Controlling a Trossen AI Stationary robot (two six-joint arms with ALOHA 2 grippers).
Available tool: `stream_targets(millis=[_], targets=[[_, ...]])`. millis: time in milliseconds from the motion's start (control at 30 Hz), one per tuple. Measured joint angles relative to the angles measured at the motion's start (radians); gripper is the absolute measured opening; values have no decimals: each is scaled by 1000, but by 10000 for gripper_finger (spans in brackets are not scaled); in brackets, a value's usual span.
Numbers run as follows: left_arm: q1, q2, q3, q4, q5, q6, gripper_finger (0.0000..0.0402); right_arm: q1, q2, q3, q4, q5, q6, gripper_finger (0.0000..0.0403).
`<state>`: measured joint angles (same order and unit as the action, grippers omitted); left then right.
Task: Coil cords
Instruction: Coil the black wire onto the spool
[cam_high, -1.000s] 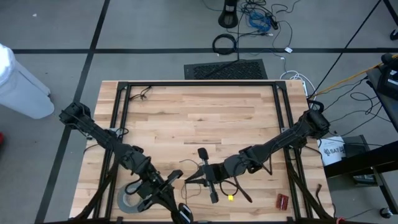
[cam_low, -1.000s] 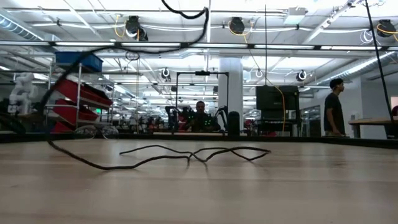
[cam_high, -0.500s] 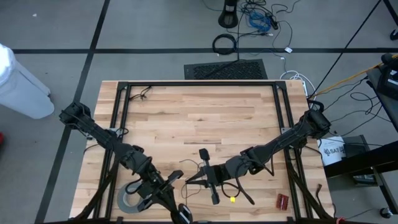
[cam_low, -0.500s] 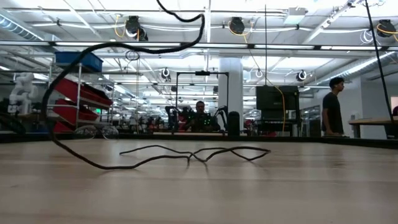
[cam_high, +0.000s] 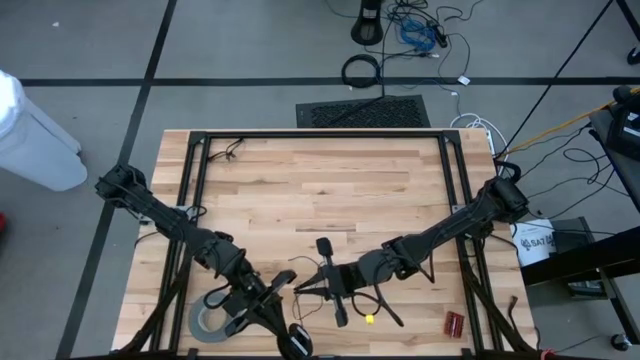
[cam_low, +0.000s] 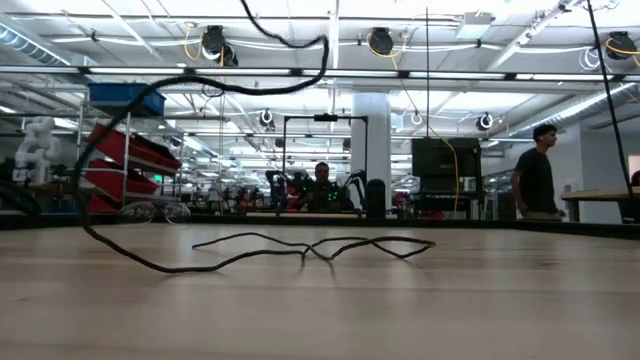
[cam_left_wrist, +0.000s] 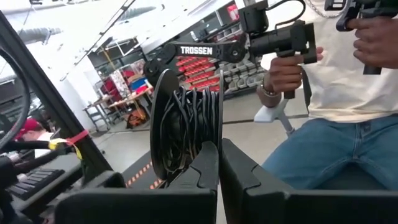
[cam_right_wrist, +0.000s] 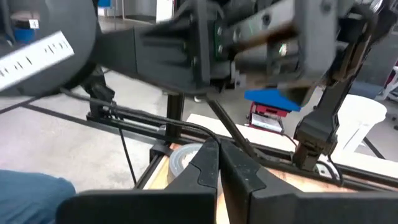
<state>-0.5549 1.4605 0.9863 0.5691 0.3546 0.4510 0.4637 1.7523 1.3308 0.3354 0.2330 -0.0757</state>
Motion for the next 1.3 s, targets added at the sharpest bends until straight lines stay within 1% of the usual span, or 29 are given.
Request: stream_targets(millis=[200, 333, 467, 667, 767, 867, 1067, 1200, 1300], targets=[[-1, 10, 0, -20, 25, -28, 1, 6, -6, 0, 48, 3, -15, 0], [16, 19, 0, -46, 8, -79, 1, 14, -13, 5, 51, 5, -15, 0], [40, 19, 0, -70, -14, -144, 1, 24, -13, 36, -5, 14, -15, 0], [43, 19, 0, -119, -23, -166, 1, 59, -13, 118, -164, 118, -45, 0], [44, 17, 0, -125, -58, -185, 1, 74, -13, 154, -241, 140, -45, 0], [45, 11, 0, -174, -95, -201, 1, 92, -13, 184, -293, 173, -47, 0], [45, -1, 0, -240, -220, -235, 1, 114, -13, 237, -410, 204, -33, 0], [45, -37, 0, -306, -292, -263, 1, 130, -13, 281, -541, 276, 1, 0], [45, -69, 0, -360, -349, -292, 1, 143, -13, 302, -589, 326, 11, 0]])
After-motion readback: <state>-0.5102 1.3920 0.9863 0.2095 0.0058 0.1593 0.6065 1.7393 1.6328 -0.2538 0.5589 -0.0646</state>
